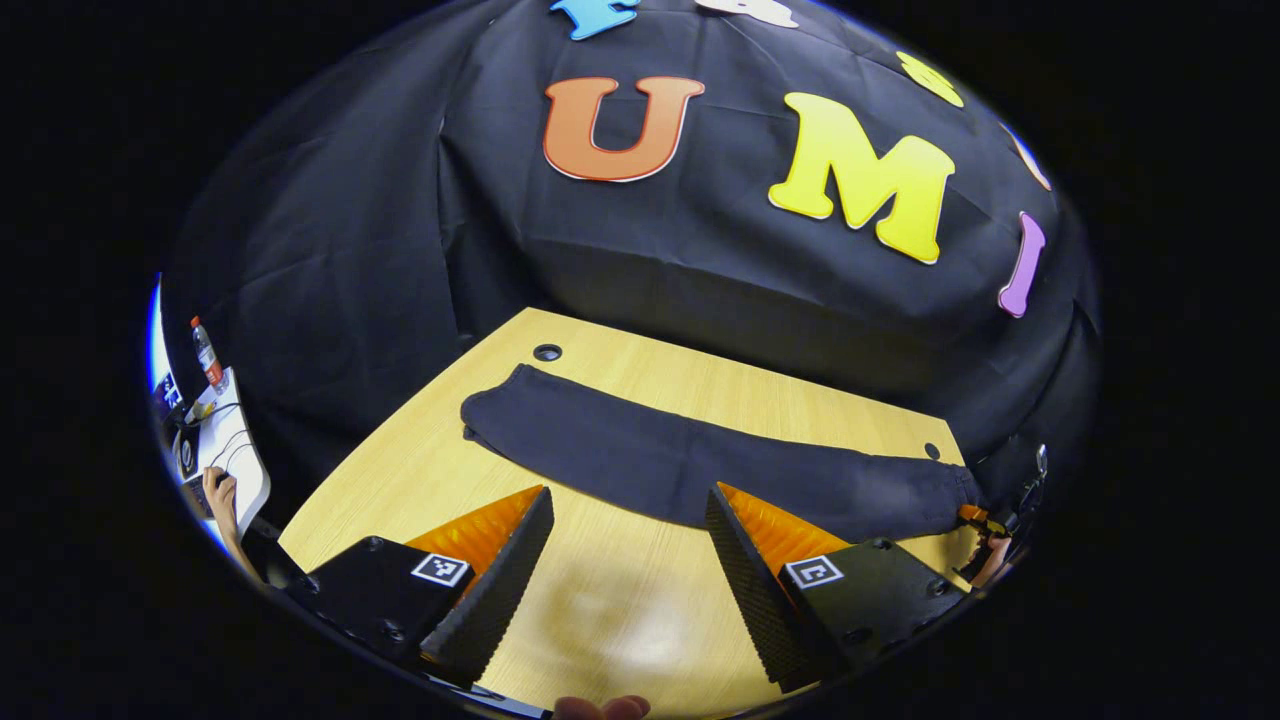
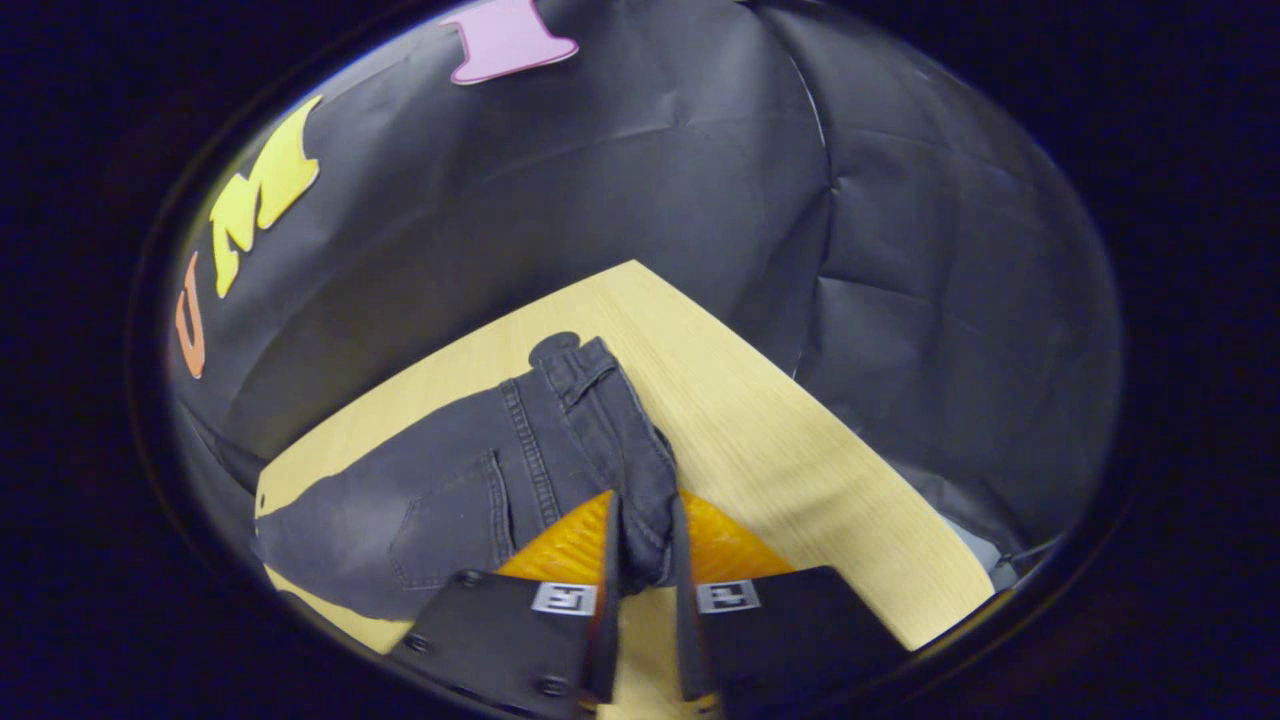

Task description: Grasp the waist and the cuffs of the jeans and fold them to make the two legs overlap; first hold the waist and fold one-third of the jeans toward the cuffs, then hold the cuffs and fold the remaining one-third in the same direction to finish folding.

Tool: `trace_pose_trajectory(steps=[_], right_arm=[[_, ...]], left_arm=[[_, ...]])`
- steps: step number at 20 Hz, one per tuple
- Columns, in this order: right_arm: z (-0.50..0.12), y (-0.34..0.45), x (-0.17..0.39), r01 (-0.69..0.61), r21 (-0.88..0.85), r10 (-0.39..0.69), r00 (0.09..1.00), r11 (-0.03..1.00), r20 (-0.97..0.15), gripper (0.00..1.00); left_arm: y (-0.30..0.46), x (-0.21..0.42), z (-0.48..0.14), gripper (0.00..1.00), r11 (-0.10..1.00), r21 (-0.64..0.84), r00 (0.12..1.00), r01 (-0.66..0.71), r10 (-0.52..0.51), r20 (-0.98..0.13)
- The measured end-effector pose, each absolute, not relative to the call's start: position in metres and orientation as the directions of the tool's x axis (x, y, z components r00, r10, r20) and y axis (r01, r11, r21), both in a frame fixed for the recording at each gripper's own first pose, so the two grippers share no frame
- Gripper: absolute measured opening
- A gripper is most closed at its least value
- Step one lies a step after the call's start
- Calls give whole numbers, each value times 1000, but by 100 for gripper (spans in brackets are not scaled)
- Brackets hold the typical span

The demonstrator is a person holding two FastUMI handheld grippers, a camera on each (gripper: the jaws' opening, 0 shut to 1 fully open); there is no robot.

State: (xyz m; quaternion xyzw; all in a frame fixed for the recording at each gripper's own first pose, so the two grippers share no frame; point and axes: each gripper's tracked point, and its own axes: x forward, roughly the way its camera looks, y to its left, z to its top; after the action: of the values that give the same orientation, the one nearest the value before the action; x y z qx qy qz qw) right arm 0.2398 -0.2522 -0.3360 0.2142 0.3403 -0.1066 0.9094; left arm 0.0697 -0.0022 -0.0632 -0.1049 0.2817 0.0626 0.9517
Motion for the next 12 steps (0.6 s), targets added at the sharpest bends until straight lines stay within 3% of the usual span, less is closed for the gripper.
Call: trace_pose_trajectory(steps=[2,3,4,8,12], right_arm=[[-323,-251,238,362,319,-63,742,876,-667,19],[-312,-248,237,362,311,-69,741,879,-668,4],[-297,-247,237,356,302,-78,750,884,-657,8],[-219,-213,225,278,276,-66,805,920,-589,0],[-144,-130,226,155,265,2,860,952,-510,4]], left_arm=[[10,68,-62,98,966,-173,841,-193,72,-537],[19,64,-61,99,964,-176,844,-201,79,-530],[28,62,-61,99,961,-182,848,-208,85,-523],[54,57,-66,99,955,-198,863,-221,98,-495],[78,59,-64,99,961,-192,886,-201,95,-455]])
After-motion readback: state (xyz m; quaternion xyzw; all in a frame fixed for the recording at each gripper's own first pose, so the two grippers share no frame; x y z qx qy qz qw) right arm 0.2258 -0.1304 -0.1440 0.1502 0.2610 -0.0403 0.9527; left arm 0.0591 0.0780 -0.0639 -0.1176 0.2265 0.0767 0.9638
